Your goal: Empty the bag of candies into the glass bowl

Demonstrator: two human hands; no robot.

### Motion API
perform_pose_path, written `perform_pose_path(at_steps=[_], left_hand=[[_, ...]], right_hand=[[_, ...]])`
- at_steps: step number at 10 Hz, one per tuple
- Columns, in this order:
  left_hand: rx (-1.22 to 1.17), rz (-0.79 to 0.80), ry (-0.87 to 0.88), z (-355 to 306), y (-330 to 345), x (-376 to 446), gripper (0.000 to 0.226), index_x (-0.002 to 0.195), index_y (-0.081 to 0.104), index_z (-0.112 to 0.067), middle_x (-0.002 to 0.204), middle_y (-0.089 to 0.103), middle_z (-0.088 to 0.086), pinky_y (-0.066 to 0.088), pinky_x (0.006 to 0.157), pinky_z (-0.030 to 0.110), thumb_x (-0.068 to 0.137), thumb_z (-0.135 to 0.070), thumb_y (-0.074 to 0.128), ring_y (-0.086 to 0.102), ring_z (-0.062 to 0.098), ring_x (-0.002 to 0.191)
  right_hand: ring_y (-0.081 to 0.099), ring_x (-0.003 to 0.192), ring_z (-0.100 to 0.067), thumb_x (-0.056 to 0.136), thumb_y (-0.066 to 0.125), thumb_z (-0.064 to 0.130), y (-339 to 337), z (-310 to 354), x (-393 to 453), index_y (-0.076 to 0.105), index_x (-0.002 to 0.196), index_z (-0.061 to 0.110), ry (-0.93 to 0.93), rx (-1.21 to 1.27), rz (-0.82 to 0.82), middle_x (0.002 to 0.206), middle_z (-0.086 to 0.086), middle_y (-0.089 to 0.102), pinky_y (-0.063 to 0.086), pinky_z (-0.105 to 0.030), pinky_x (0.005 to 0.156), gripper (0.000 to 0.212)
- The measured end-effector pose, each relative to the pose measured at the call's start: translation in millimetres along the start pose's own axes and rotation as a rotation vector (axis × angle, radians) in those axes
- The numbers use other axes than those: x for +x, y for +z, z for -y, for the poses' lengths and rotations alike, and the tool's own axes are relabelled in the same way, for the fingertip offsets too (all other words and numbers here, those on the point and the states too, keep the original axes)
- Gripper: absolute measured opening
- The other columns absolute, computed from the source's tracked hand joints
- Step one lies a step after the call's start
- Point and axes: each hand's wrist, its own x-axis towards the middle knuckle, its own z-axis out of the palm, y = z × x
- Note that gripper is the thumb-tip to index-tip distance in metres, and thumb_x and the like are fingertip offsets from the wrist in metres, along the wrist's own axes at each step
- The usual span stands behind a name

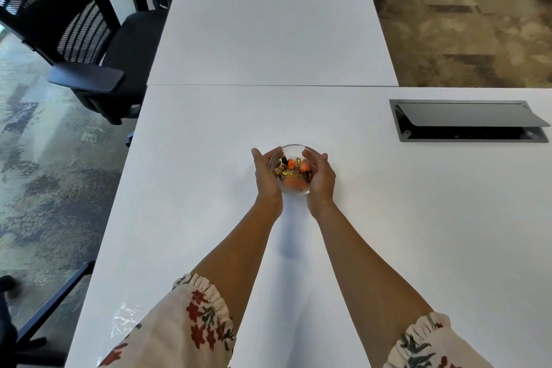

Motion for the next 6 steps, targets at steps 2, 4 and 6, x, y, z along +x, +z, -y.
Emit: perform_pose_path(at_steps=[2, 4, 6], left_hand=[[0.077, -0.008, 0.009, 1, 2, 5, 0.071, 0.137, 0.058, -0.009, 0.126, 0.065, 0.001, 0.044, 0.075, 0.020, 0.108, -0.055, 0.014, 0.059, 0.004, 0.099], [0.176, 0.019, 0.015, -2, 1, 2, 0.067, 0.137, 0.055, -0.010, 0.122, 0.063, -0.002, 0.042, 0.071, 0.016, 0.108, -0.053, 0.012, 0.057, -0.001, 0.092], [0.315, -0.099, 0.066, -8, -10, -7, 0.063, 0.149, 0.047, -0.019, 0.153, 0.049, -0.002, 0.033, 0.107, 0.031, 0.106, -0.057, 0.022, 0.046, 0.018, 0.137]], right_hand=[[0.062, 0.118, -0.018, 0.109, 0.027, 0.037, 3, 0, 4, 0.072, 0.115, 0.024, -0.036, -0.105, -0.017, 0.111, 0.013, 0.072, 0.049, -0.037, 0.105, 0.047], [0.061, 0.122, -0.020, 0.109, 0.028, 0.038, -2, 6, 5, 0.071, 0.109, 0.029, -0.008, -0.159, 0.015, 0.113, 0.012, 0.071, 0.047, -0.038, 0.108, 0.044], [0.054, 0.127, -0.017, 0.105, 0.039, 0.029, -9, 11, -11, 0.067, 0.125, 0.021, -0.154, -0.297, -0.100, 0.134, 0.001, 0.060, 0.041, -0.025, 0.096, 0.035]])
